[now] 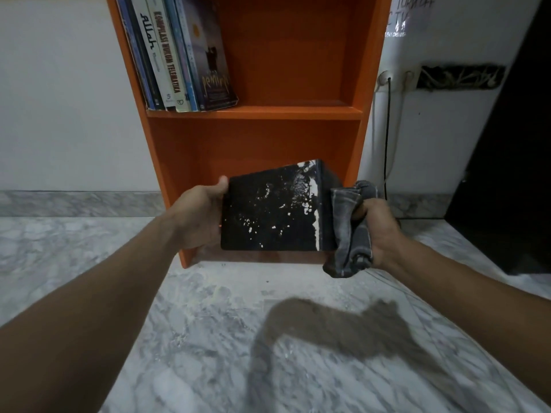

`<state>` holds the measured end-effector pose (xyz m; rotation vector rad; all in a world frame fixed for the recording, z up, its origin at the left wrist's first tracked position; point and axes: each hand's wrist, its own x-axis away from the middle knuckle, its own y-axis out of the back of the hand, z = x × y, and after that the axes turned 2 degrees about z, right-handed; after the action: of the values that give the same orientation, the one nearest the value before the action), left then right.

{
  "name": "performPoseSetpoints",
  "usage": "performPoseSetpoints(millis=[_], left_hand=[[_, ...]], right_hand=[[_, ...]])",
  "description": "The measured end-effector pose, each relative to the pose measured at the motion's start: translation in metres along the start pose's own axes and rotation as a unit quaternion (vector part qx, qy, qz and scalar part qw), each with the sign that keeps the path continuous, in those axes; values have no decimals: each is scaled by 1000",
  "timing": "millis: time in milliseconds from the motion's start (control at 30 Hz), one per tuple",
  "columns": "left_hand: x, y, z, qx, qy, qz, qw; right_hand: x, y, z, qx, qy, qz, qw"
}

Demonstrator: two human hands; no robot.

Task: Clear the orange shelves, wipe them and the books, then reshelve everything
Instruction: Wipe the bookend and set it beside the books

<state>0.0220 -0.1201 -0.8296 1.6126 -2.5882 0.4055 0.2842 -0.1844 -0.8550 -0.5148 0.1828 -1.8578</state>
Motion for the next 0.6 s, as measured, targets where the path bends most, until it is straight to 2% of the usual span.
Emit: performPoseSetpoints(millis=[67, 133, 233, 300, 367, 467, 533, 600], left_hand=[[1, -7, -1, 3, -38, -6, 999], [1, -16, -3, -7, -69, -45, 997], [-6, -19, -3, -21, -91, -94, 991], [-11, -16, -3, -40, -92, -136, 986], [-16, -14, -2, -57, -93, -174, 979], [-23, -20, 2, -73, -101, -204, 971], [-25, -28, 3, -78, -120, -205, 968], [-26, -33, 1, -78, -143, -217, 962]], right_hand=[[-2, 1, -2, -12, -6, -1, 1000], [-3, 2, -2, 16, -6, -7, 1000], [-4, 8, 5, 173, 29, -82, 981], [-4, 11, 16, 256, 102, -136, 952], [-4, 8, 34, 331, 237, -157, 900], [13, -12, 57, 452, 416, -116, 781], [16, -22, 50, 505, 464, -45, 727], [14, -18, 16, 555, 441, 24, 705]])
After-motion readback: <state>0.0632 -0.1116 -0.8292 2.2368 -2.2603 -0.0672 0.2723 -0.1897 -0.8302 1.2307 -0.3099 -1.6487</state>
